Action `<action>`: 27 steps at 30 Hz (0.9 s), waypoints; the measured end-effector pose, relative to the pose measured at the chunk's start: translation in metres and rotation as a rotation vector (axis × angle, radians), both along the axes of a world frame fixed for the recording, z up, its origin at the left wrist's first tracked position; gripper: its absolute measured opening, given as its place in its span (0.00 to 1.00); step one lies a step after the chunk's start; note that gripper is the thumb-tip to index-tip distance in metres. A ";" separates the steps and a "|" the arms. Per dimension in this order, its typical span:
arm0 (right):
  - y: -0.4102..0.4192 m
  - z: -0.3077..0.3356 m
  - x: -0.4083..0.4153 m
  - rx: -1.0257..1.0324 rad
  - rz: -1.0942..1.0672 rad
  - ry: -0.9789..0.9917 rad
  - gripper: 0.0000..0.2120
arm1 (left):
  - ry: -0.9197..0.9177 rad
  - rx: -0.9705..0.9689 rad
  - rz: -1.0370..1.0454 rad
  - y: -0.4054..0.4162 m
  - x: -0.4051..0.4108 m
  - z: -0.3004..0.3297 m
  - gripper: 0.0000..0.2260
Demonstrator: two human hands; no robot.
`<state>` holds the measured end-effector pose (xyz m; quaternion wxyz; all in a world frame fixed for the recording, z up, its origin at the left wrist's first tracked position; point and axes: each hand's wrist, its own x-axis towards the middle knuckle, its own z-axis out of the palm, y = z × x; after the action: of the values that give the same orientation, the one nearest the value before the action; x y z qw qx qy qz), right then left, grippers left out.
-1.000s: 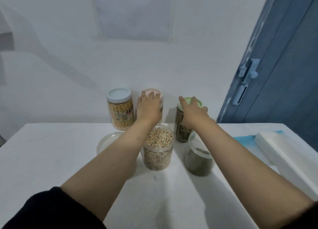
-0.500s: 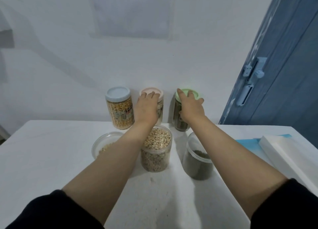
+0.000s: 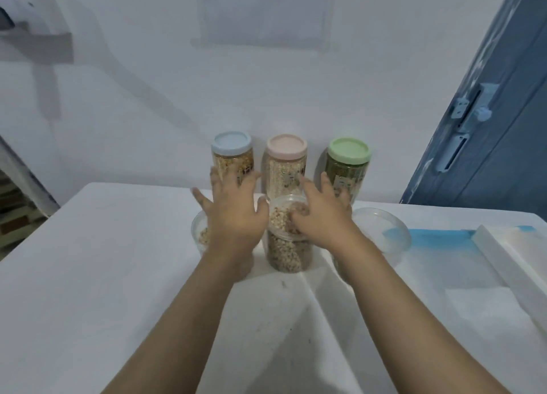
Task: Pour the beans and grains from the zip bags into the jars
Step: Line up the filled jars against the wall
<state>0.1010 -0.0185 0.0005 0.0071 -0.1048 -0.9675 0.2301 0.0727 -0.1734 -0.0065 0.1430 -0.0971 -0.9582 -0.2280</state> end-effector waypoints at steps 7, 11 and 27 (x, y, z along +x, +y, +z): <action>-0.035 -0.028 0.002 -0.065 0.013 -0.059 0.26 | -0.110 -0.295 -0.035 -0.038 -0.009 -0.038 0.39; -0.043 -0.036 -0.009 -0.064 -0.055 0.089 0.24 | -0.128 -0.342 -0.107 -0.042 -0.038 -0.038 0.28; -0.051 -0.044 -0.049 0.023 -0.135 0.197 0.23 | 0.136 -0.223 -0.230 -0.035 -0.089 -0.045 0.31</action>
<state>0.0519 -0.0693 -0.0435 0.1185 -0.1464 -0.9554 0.2274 -0.0165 -0.2086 -0.0518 0.1690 -0.2364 -0.9483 -0.1278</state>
